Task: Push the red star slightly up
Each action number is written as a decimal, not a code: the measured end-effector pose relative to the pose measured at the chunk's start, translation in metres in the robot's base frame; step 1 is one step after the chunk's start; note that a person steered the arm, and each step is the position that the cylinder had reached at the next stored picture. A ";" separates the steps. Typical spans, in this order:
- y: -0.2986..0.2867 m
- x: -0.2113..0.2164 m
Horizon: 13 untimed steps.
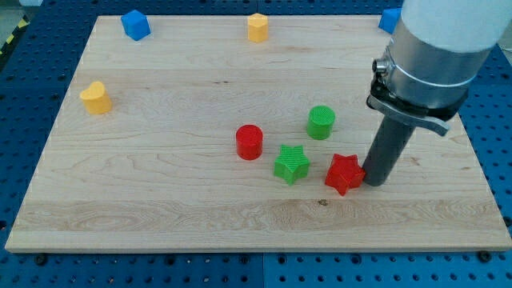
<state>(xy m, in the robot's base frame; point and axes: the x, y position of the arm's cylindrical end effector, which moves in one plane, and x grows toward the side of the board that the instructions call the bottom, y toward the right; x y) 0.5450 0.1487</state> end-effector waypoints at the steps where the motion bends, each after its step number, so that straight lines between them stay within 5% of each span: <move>1: 0.001 0.027; 13: -0.036 0.015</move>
<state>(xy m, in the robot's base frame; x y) 0.5602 0.1125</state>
